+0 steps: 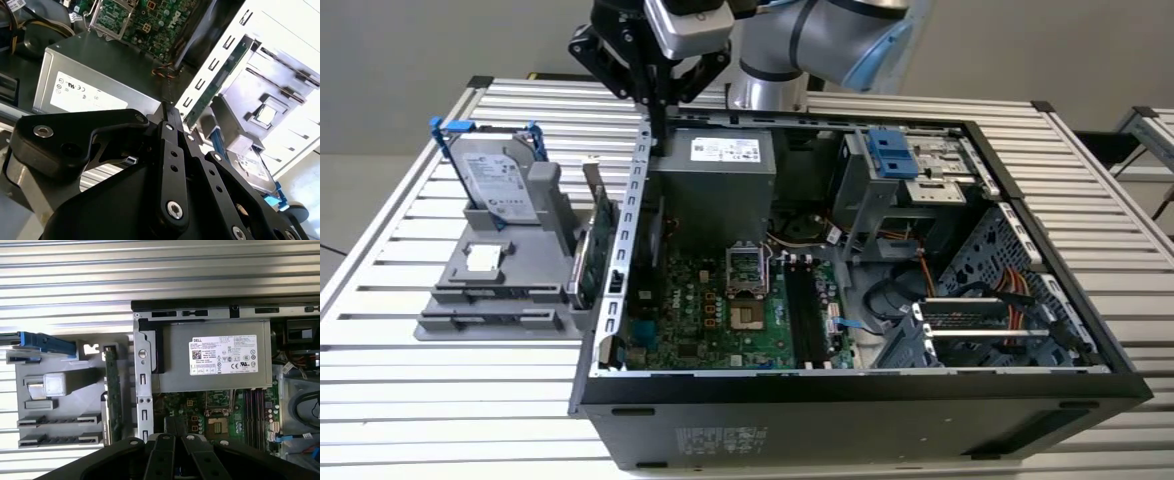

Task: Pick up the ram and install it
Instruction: 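Reach for the ram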

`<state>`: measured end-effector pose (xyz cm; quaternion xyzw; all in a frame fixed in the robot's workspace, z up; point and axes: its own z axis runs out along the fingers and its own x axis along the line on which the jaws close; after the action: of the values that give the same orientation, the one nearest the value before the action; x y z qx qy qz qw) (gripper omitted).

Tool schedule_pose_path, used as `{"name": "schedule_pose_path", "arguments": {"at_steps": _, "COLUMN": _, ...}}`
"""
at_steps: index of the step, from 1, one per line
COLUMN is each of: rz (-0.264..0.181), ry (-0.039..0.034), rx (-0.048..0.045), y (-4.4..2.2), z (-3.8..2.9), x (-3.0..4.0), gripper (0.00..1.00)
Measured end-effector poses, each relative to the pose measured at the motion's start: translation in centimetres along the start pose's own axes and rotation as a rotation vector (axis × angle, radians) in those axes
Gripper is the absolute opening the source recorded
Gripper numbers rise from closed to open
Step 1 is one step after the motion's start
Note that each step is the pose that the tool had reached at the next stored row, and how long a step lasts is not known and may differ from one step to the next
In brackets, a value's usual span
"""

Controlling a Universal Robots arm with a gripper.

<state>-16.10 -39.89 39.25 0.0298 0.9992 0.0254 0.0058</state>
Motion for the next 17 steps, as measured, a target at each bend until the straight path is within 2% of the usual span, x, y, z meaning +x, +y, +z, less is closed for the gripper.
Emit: {"name": "schedule_pose_path", "arguments": {"at_steps": 17, "rz": 0.0, "ry": 0.0045, "rx": 0.0003, "y": -0.07, "z": -0.02, "x": 1.26, "gripper": 0.0}}
